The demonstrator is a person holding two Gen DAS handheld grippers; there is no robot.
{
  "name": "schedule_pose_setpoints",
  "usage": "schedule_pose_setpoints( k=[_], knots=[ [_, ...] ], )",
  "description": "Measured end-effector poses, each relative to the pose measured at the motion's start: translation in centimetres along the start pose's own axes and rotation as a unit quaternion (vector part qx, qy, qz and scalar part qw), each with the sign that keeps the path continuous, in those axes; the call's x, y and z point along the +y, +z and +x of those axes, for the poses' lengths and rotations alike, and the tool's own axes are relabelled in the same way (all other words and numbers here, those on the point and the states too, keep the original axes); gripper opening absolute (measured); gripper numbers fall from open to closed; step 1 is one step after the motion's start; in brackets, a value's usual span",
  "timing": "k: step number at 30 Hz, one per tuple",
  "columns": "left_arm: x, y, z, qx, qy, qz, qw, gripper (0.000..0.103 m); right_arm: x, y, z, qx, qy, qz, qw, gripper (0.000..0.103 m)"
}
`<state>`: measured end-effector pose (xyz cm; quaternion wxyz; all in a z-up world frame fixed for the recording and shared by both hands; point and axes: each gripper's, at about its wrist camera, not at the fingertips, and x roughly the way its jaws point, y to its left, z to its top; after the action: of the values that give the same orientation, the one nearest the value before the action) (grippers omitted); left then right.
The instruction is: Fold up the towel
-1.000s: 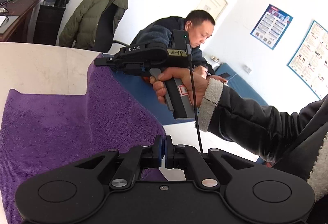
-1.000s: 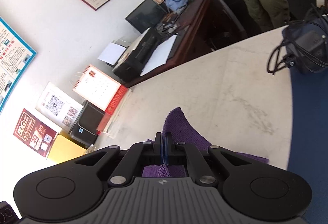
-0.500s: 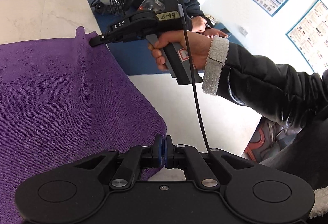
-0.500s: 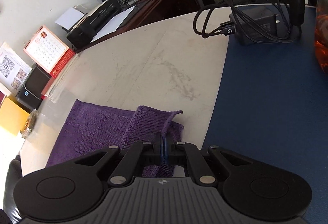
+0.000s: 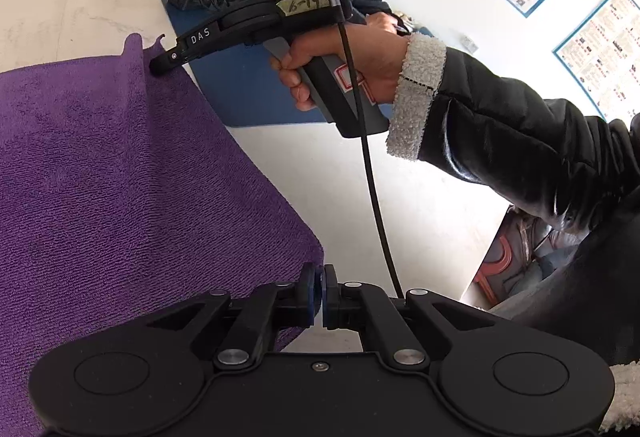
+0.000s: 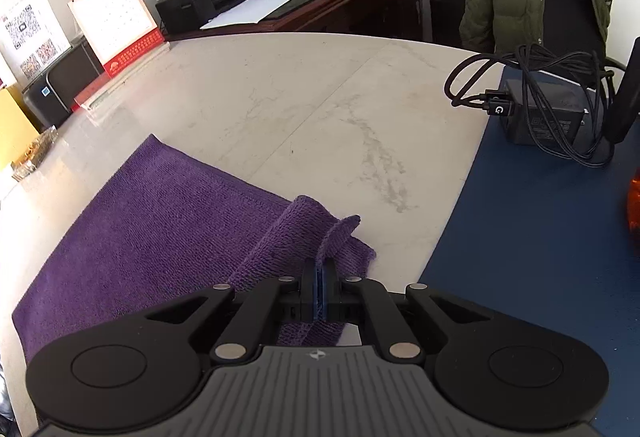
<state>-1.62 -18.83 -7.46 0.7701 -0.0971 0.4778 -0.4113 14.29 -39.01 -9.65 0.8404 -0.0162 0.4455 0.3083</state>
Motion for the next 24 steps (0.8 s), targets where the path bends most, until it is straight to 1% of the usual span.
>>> schedule_pose_setpoints(
  k=[4,8,9,11,18,24],
  knots=[
    [0.3,-0.2,0.7,0.012,0.002,-0.006,0.9999,0.0,0.6,-0.2,0.1,0.005,-0.019,-0.028,0.999,0.004],
    [0.5,-0.6,1.4,0.026,0.012,-0.007,0.9996,0.0,1.2,-0.3,-0.1,0.005,-0.039,-0.048,0.998,0.008],
    [0.6,-0.7,1.5,0.028,0.014,-0.007,0.9995,0.0,1.3,-0.3,-0.1,0.005,-0.041,-0.049,0.998,0.013],
    [0.6,-0.7,1.6,0.03,0.019,-0.007,0.9993,0.0,1.3,-0.3,-0.3,0.003,-0.044,-0.052,0.998,0.019],
    [0.7,-0.8,2.4,0.033,0.028,-0.008,0.999,0.0,1.5,-0.2,-0.2,0.0,-0.05,-0.059,0.997,0.019],
    [0.2,-0.6,2.7,0.022,0.027,-0.009,0.9993,0.0,1.6,-0.2,0.2,-0.001,-0.053,-0.06,0.997,0.019]
  ],
)
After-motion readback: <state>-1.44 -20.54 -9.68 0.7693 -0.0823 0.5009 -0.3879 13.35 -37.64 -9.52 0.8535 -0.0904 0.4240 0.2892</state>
